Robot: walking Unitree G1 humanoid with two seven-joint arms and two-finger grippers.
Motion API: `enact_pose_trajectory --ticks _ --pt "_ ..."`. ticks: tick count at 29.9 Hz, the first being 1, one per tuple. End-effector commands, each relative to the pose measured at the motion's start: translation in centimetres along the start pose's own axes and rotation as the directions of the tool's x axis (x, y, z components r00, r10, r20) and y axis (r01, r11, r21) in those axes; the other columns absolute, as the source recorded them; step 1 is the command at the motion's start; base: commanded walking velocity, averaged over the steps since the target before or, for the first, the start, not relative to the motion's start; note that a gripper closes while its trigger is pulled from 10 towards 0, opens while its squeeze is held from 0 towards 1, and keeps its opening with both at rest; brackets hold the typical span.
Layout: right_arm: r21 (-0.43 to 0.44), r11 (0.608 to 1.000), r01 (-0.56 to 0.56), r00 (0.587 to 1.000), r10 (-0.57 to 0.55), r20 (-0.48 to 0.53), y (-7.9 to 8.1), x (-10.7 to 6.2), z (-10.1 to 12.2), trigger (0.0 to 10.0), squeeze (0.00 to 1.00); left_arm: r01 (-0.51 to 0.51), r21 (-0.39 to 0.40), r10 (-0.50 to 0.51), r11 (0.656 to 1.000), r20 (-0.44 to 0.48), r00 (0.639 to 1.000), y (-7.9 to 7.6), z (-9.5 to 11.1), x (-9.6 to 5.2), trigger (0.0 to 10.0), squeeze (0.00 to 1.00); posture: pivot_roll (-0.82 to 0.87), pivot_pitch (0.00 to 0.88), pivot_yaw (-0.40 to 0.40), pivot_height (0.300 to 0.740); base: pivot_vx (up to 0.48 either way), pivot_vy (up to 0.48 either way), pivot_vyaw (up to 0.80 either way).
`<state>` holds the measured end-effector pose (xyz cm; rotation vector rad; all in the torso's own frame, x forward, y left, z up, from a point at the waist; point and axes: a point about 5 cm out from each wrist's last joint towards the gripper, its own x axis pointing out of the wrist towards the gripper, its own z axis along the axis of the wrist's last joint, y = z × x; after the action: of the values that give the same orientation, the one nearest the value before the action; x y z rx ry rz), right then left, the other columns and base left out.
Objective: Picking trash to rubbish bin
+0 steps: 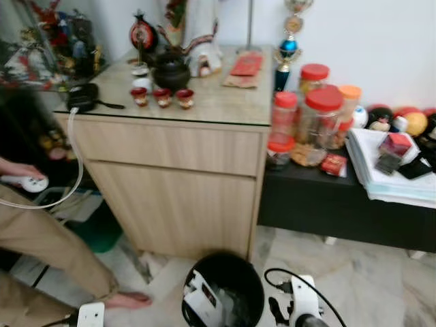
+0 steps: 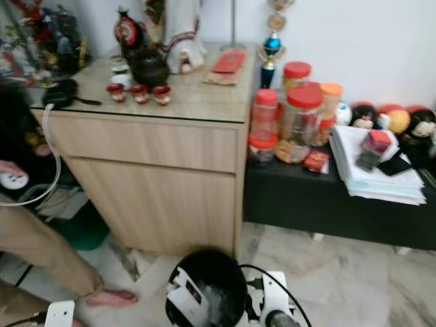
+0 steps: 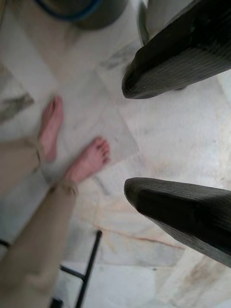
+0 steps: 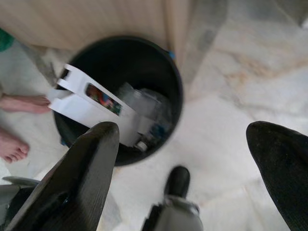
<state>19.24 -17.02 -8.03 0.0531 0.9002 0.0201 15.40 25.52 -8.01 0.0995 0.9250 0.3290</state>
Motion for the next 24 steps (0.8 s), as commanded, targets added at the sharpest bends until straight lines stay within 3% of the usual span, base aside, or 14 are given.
enact_pose_trajectory --ticks 1,3,16,24 --pt "0.010 1.000 -0.022 1.000 0.022 0.005 1.0 0.2 0.4 10.0 0.00 -0.022 -0.014 0.022 1.000 -0.012 1.000 0.7 -0.3 0.0 10.0 0.00 0.10 0.003 0.029 0.740 0.000 0.480 0.00" --pt "0.011 1.000 -0.022 1.000 0.022 0.005 1.1 0.2 0.4 10.0 0.00 -0.023 -0.013 0.023 1.000 -0.010 1.000 0.8 -0.3 0.0 10.0 0.00 0.10 0.002 0.030 0.740 0.000 0.416 0.00" --pt "0.009 1.000 -0.027 1.000 0.027 -0.012 1.2 0.1 -0.4 10.0 0.00 -0.027 -0.001 0.027 1.000 -0.017 0.999 0.9 -0.9 -0.2 10.0 0.00 0.11 0.022 0.026 0.740 0.000 0.000 0.00" --pt "-0.015 1.000 -0.025 1.000 0.025 -0.014 0.5 0.0 -0.4 10.0 0.00 -0.022 -0.021 0.021 1.000 -0.039 0.999 0.2 -1.9 -0.5 10.0 0.00 0.09 0.038 -0.006 0.740 0.000 0.000 0.00"
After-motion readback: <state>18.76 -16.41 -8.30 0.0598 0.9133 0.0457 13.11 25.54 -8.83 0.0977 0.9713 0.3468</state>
